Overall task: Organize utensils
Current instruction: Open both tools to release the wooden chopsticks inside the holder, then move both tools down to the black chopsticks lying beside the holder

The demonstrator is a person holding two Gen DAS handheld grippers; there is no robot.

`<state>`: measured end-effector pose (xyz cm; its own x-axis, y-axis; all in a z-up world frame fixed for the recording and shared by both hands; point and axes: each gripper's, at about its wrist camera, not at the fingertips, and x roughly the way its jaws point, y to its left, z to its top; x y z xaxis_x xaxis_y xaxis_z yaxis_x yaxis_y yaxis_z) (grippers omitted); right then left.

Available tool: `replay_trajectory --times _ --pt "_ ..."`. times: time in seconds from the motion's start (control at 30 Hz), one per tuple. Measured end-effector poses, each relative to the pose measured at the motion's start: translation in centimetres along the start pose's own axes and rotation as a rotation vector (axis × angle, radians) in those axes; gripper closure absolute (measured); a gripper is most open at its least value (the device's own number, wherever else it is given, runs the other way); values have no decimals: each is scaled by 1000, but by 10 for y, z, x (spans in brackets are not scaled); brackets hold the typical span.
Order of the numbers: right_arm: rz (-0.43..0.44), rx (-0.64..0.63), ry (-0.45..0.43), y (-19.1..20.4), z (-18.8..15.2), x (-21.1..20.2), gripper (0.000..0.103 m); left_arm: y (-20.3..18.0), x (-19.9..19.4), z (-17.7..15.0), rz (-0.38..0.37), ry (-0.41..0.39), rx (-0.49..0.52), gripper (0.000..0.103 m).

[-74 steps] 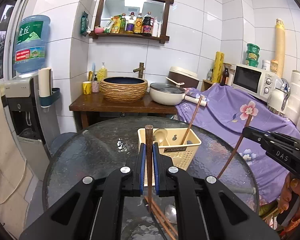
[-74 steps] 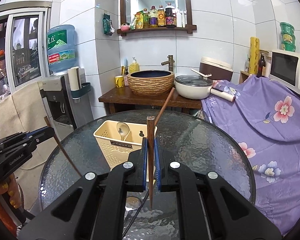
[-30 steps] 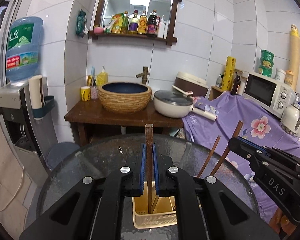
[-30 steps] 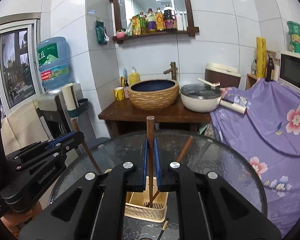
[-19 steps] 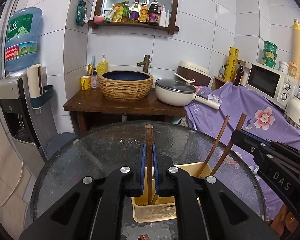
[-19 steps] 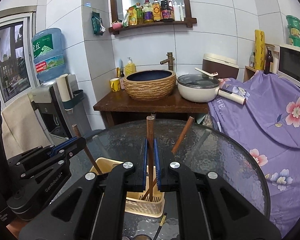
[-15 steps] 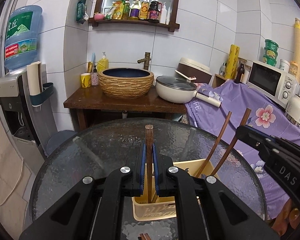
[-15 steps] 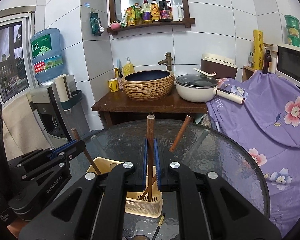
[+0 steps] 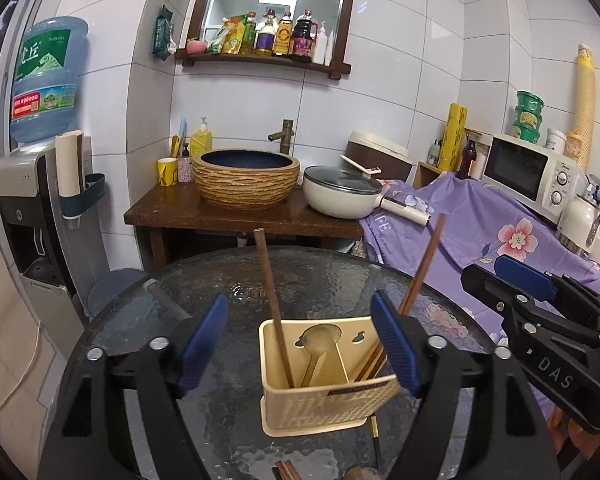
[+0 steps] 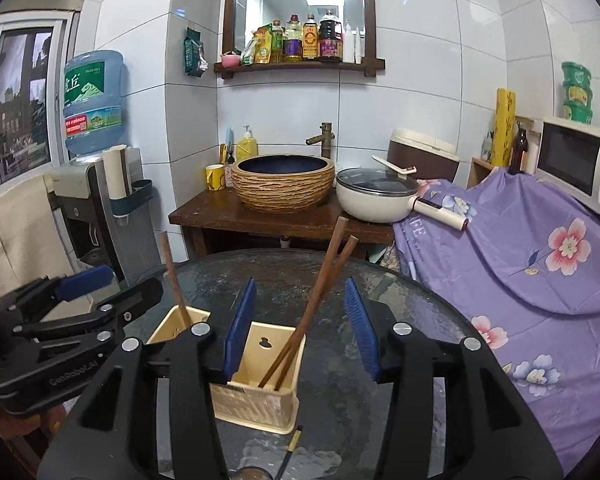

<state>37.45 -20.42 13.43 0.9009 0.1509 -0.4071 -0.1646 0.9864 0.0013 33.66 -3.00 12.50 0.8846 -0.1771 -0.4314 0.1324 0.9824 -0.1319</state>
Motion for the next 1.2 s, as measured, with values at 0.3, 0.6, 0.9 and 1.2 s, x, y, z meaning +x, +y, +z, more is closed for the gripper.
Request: replay_trajectory --times 0.3,0.6,0.9,1.2 --pt "43 -4 127 -3 -65 -9 41 3 -24 -59 48 77 89 20" --pt "70 73 432 -7 -163 44 47 23 7 -148 39 358 78 52" --pt "67 142 484 -15 -187 54 48 18 16 -178 -18 420 31 57" --pt "74 154 496 -12 -191 56 47 4 17 -196 -11 452 86 57"
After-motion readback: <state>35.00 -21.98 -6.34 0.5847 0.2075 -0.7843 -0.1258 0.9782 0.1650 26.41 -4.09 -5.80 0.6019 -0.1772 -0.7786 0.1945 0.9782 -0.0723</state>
